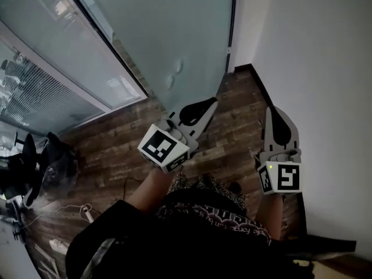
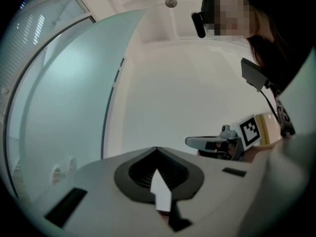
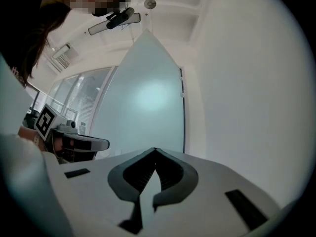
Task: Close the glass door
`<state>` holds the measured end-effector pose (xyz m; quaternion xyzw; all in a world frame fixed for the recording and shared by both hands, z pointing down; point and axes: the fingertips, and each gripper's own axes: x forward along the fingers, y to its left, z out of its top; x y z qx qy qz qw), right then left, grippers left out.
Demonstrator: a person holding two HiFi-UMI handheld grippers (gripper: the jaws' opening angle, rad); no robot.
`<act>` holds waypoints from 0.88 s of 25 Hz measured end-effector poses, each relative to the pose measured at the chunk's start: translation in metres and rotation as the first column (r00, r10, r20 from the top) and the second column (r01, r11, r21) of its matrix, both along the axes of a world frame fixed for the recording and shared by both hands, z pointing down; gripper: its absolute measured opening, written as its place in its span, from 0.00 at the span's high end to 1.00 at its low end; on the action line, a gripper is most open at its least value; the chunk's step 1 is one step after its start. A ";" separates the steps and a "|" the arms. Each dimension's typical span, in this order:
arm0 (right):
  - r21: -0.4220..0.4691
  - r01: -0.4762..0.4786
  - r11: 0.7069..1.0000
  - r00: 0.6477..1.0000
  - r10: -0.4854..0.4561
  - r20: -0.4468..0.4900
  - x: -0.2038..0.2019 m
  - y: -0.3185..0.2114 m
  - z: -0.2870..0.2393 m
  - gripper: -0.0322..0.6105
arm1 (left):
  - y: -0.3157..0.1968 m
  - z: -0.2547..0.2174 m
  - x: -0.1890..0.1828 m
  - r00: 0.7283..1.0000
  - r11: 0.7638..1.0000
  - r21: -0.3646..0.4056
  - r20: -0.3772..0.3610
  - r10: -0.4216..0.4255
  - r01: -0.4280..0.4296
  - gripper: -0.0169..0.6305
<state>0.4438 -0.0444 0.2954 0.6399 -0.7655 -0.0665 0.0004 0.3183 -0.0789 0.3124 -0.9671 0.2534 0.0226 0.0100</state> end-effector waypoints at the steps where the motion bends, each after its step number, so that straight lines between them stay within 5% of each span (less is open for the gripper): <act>1: -0.003 0.042 0.999 0.999 -0.042 0.009 -0.002 -0.009 0.001 0.95 | -0.003 0.000 -0.004 0.999 0.999 -0.002 -0.003 -0.043 0.043 0.97; 4: -0.015 0.179 0.984 0.983 -0.179 0.036 -0.013 -0.029 0.006 0.95 | -0.007 -0.004 -0.015 0.984 0.985 0.000 -0.020 -0.175 0.175 0.97; 8: -0.025 0.365 0.930 0.931 -0.365 0.015 -0.024 -0.039 0.010 0.95 | 0.000 -0.004 -0.024 0.935 0.936 0.008 -0.035 -0.352 0.352 0.97; 18: -0.027 0.641 0.767 0.767 -0.641 0.014 -0.061 -0.044 0.005 0.95 | 0.051 -0.008 -0.066 0.741 0.742 -0.005 -0.047 -0.670 0.670 0.97; 22: -0.020 0.698 0.716 0.716 -0.698 0.012 -0.093 -0.045 0.003 0.95 | 0.063 -0.013 -0.091 0.688 0.688 0.009 -0.051 -0.724 0.725 0.97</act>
